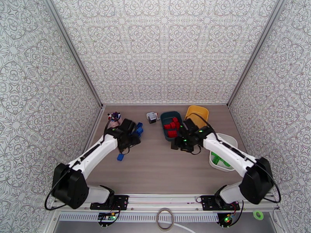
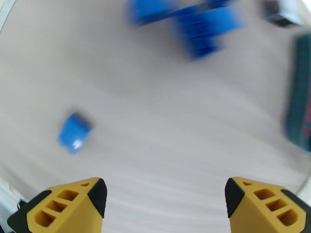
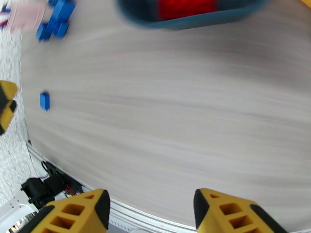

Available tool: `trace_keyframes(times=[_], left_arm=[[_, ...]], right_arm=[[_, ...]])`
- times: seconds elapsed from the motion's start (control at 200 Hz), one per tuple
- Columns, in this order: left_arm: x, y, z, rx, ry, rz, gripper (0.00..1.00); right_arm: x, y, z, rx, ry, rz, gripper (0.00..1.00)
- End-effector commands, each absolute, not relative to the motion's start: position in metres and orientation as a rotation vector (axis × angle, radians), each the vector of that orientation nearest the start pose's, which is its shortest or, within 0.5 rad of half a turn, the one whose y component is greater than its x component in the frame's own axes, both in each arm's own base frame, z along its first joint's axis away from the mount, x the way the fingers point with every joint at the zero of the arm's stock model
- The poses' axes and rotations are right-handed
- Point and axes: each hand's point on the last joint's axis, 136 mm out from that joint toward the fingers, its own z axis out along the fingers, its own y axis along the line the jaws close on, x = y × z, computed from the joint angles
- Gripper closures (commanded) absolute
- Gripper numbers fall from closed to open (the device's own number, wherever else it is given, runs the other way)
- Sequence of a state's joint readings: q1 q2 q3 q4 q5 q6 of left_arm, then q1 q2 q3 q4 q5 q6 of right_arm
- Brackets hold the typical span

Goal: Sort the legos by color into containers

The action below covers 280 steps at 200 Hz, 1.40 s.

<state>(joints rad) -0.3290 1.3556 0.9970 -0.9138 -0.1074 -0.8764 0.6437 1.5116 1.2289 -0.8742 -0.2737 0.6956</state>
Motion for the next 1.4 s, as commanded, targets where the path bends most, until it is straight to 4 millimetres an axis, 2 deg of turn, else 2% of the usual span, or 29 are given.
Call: trace_keyframes(times=[0.0,0.12,0.255,0.615,0.755,0.895,0.98,1.16,1.396], left_arm=[[0.255,-0.051,0.090,-1.005,2.691,-0.150,0.14],[0.248,-0.032,0.073,-1.129,2.669,-0.203,0.14],[0.250,-0.017,0.061,-1.192,2.679,-0.200,0.14],[0.288,0.002,0.045,-1.029,2.773,-0.133,0.15],[0.304,-0.004,0.042,-0.932,2.788,-0.194,0.15],[0.303,-0.011,0.028,-0.891,2.850,-0.230,0.16],[0.303,-0.020,0.027,-0.861,2.859,-0.272,0.17],[0.296,-0.036,0.033,-0.822,2.880,-0.311,0.22],[0.276,-0.048,0.037,-0.774,2.931,-0.237,0.28]], right_arm=[[0.260,0.282,0.158,-0.066,2.863,0.750,0.37],[0.252,0.300,0.154,-0.140,2.887,0.759,0.35],[0.248,0.304,0.147,-0.158,2.913,0.748,0.35],[0.253,0.310,0.150,-0.174,2.920,0.752,0.35],[0.254,0.308,0.151,-0.169,2.918,0.740,0.35],[0.253,0.306,0.150,-0.165,2.917,0.730,0.35],[0.253,0.305,0.150,-0.165,2.915,0.727,0.35],[0.255,0.305,0.152,-0.165,2.905,0.720,0.35],[0.256,0.298,0.153,-0.143,2.890,0.708,0.35]])
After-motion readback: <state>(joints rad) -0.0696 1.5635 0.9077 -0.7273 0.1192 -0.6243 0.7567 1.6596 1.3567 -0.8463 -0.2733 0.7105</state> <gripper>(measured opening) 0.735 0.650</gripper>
